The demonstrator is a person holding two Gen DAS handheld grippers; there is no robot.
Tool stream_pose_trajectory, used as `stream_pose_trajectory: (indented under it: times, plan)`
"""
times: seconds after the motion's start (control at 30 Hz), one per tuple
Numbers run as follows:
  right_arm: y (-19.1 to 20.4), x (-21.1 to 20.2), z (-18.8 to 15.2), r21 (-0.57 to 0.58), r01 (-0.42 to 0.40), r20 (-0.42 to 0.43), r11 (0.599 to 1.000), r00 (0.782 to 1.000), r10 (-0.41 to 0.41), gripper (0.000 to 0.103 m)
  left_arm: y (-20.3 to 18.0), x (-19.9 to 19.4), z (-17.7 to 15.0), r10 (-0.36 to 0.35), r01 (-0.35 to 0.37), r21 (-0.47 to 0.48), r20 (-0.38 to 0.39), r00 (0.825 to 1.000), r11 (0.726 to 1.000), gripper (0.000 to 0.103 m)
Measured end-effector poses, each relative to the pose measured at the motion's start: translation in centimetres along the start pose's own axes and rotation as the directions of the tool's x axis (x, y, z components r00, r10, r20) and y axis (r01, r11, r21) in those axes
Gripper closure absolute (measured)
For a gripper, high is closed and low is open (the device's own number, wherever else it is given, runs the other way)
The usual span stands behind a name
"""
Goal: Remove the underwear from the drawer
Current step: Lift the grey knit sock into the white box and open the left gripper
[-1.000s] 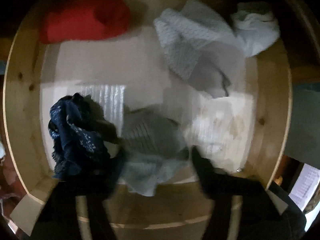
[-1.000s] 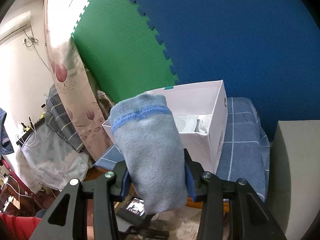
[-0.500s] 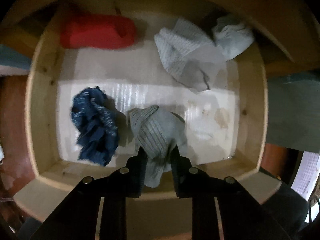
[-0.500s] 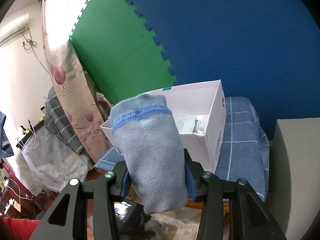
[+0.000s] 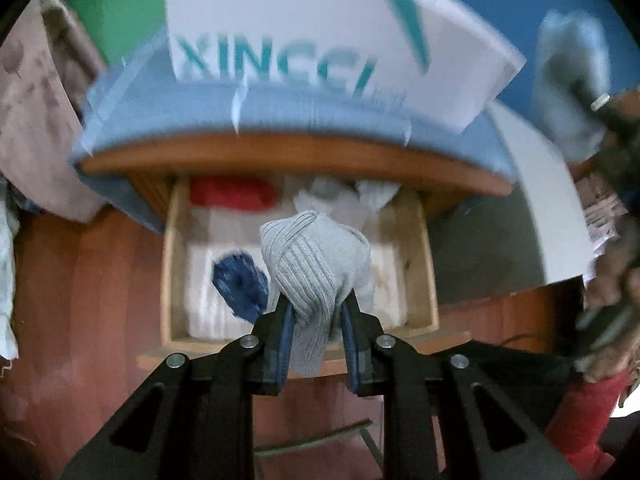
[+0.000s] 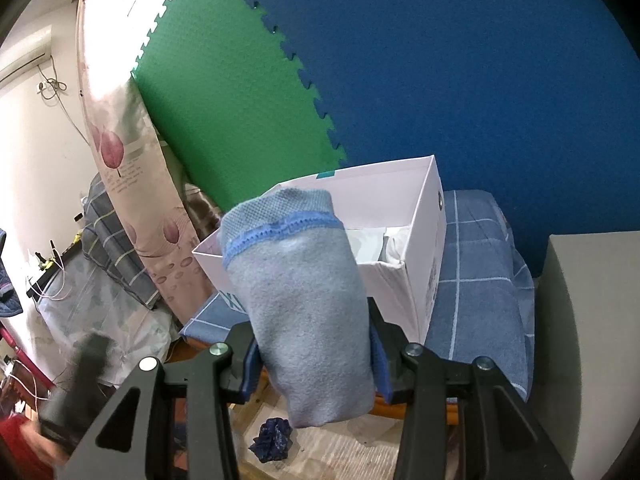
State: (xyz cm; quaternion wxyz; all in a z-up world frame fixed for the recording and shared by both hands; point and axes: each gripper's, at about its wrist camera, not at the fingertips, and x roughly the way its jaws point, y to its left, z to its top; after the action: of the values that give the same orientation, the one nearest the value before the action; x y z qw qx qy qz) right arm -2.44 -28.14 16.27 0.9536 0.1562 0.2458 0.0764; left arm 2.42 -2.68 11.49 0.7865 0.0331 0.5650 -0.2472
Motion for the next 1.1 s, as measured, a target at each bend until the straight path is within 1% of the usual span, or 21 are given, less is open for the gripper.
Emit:
stream_pose_trajectory:
  times: [0.07,0.17,0.23,0.3,0.37,0.43,0.47,0.5,0.53,0.57,0.6,0.67,0.7,0.73,0.77,0.8,0.83,0.9,0.93,1.0,1.1]
  plan:
    - [0.0,0.0,0.0,0.0,-0.001,0.001,1.0,1.0,0.001,0.059,-0.1,-3.0,0.8,-0.001,0.0,0.011,0.061,0.998,1.0,0.083]
    - [0.0,0.0,0.0,0.001,-0.001,-0.001,1.0,1.0,0.001,0.059,-0.6,-7.4,2.5,0.0,-0.005,0.032,0.155,0.988,0.999,0.083]
    - [-0.1,0.0,0.0,0.002,0.0,0.0,1.0,1.0,0.0,0.059,-1.2,-10.3,4.3,0.007,-0.02,0.053,0.229,0.973,0.998,0.083]
    - [-0.1,-0.1,0.0,0.004,0.002,0.001,1.0,1.0,-0.002,0.059,-1.9,-11.8,6.2,0.033,-0.053,0.067,0.277,0.96,0.996,0.083]
    - [0.0,-0.1,0.0,0.004,0.002,0.004,1.0,1.0,-0.002,0.059,-2.5,-13.6,8.7,0.057,-0.087,0.073,0.338,0.939,0.994,0.083]
    - [0.0,-0.1,0.1,0.003,0.007,0.007,1.0,1.0,-0.007,0.059,-3.0,-14.3,10.6,0.062,-0.099,0.088,0.352,0.934,0.991,0.083]
    - [0.0,-0.1,0.1,0.004,0.007,0.009,1.0,1.0,-0.007,0.059,-3.3,-14.4,12.2,0.077,-0.115,0.08,0.373,0.924,0.99,0.083]
    - [0.0,-0.2,0.1,0.005,0.007,0.011,1.0,1.0,-0.007,0.059,-3.5,-14.6,13.3,0.094,-0.131,0.074,0.38,0.92,0.989,0.083]
    - [0.0,-0.2,0.1,0.006,0.008,0.012,1.0,1.0,-0.008,0.059,-3.6,-14.4,14.1,0.1,-0.138,0.076,0.379,0.92,0.987,0.083]
    - [0.0,-0.3,0.1,0.005,0.012,0.014,1.0,1.0,-0.013,0.059,-3.8,-13.9,15.6,0.114,-0.151,0.068,0.386,0.915,0.986,0.083]
    - [-0.1,-0.4,0.2,0.005,0.015,0.016,1.0,1.0,-0.015,0.059,-3.8,-14.0,16.3,0.128,-0.161,0.055,0.39,0.912,0.985,0.083]
    - [-0.2,-0.6,0.2,0.01,0.017,0.02,1.0,1.0,-0.017,0.059,-4.0,-12.6,18.6,0.147,-0.176,0.044,0.375,0.915,0.983,0.083]
    - [-0.4,-0.7,0.2,0.015,0.018,0.023,1.0,1.0,-0.018,0.059,-4.0,-12.1,19.2,0.157,-0.184,0.038,0.379,0.912,0.982,0.083]
    - [-0.5,-0.7,0.3,0.019,0.018,0.025,1.0,1.0,-0.018,0.059,-4.0,-11.4,20.0,0.182,-0.208,0.028,0.384,0.905,0.978,0.083]
    - [-0.6,-0.8,0.3,0.023,0.018,0.026,1.0,0.999,-0.018,0.059,-4.1,-10.4,20.9,0.2,-0.226,0.027,0.375,0.905,0.974,0.083]
    - [-0.7,-0.8,0.3,0.025,0.02,0.029,0.999,0.999,-0.021,0.059,-4.0,-9.6,21.6,0.201,-0.227,0.031,0.367,0.908,0.973,0.083]
    - [-0.7,-0.8,0.4,0.028,0.023,0.03,0.999,0.999,-0.024,0.059,-3.9,-8.5,22.5,0.212,-0.232,0.013,0.356,0.91,0.973,0.083]
    - [-0.9,-0.8,0.4,0.035,0.021,0.031,0.999,0.999,-0.022,0.059,-3.9,-6.7,23.6,0.21,-0.223,0.008,0.316,0.925,0.975,0.082]
    - [-1.0,-0.8,0.4,0.037,0.023,0.031,0.999,0.999,-0.024,0.059,-3.8,-6.0,23.7,0.211,-0.224,0.009,0.309,0.927,0.974,0.082]
    - [-1.1,-0.7,0.5,0.039,0.028,0.029,0.999,0.999,-0.03,0.059,-4.1,-4.5,24.5,0.242,-0.258,0.014,0.298,0.923,0.966,0.082]
    - [-1.2,-0.5,0.5,0.044,0.029,0.027,0.999,0.999,-0.031,0.059,-4.2,-2.8,25.3,0.259,-0.276,0.018,0.296,0.92,0.961,0.081]
